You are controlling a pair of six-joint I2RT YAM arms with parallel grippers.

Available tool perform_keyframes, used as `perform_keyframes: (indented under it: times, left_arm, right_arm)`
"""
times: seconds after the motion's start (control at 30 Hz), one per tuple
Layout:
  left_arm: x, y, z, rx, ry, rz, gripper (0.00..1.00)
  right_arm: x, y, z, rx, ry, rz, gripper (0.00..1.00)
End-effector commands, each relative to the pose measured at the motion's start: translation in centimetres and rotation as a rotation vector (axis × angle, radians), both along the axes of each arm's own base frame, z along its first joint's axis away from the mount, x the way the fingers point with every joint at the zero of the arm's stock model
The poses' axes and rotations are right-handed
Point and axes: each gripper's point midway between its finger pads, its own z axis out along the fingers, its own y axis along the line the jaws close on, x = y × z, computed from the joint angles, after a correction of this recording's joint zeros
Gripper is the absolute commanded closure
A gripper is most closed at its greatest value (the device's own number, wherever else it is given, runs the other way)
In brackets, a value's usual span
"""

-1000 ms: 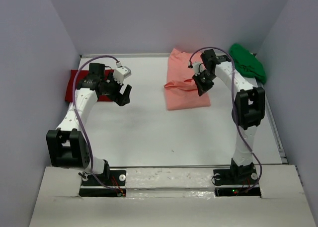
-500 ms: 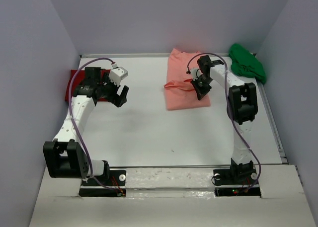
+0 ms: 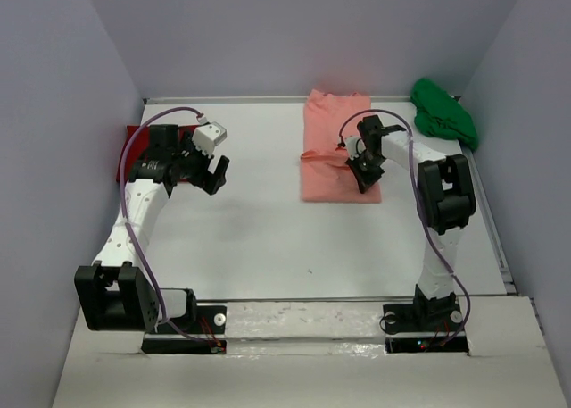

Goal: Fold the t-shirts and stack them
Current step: Fold the tshirt

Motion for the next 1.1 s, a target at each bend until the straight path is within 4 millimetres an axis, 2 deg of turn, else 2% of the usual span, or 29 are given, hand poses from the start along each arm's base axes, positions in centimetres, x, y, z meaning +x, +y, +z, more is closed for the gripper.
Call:
perform_keyframes:
  times: [0.0,0.1,0.27,0.3,0.4,0.43,0.5,0.67,0.77,0.9,0.93,1.07]
  left_arm:
    - [0.0,0.0,1.3,-0.015,-0.053,0.007,0.01]
    - [-0.2,-0.2,1.6,-0.025,-0.057,-0.003,0.01]
    - [-0.6,-0.6,1.9,-0.044,-0.065,-0.023,0.01]
    - [-0.8,-0.7,2.0,-0.047,-0.068,-0.025,0.01]
    - [-1.1,-1.0,1.9,-0.063,-0.065,-0.033,0.01]
    - [-1.1,-1.3,2.0,-0.079,-0.065,-0.044,0.01]
    - [-1.2,-1.5,1.9,-0.104,-0.056,-0.030,0.01]
    - [-0.4,-1.2,3.0,-0.143,-0.115,0.045,0.01]
    - [-0.9,-1.1,3.0,-0.138,-0.144,0.031,0.01]
    - [-1.2,-0.8,2.6,-0.153,-0.146,0.063,0.01]
    - [-1.3,-0.8,2.6,-0.158,-0.154,0.059,0.01]
    - [-2.1,-1.3,2.2,-0.203,-0.146,0.037,0.01]
  right_arm:
    - [-3.3,-0.1,0.1,-0.042,0.029,0.041,1.00]
    - [-5.4,0.1,0.1,-0.064,0.051,0.071,1.00]
    - [-8.4,1.0,1.5,-0.063,0.065,0.109,1.00]
    - [-9.5,1.4,1.5,-0.055,0.088,0.126,1.00]
    - [-10.9,1.5,2.4,-0.046,0.101,0.141,1.00]
    - [-10.9,1.4,2.7,-0.050,0.092,0.138,1.00]
    - [-10.4,1.1,4.5,-0.052,0.025,0.144,1.00]
    - [-6.6,2.0,11.8,-0.006,-0.235,0.141,1.00]
    - [-4.9,2.5,13.6,0.003,-0.293,0.143,1.00]
    - [-4.1,3.2,11.5,-0.004,-0.208,0.149,1.00]
    - [-4.0,3.4,10.3,-0.006,-0.173,0.153,1.00]
    - [-3.7,4.4,8.7,0.022,-0.125,0.161,1.00]
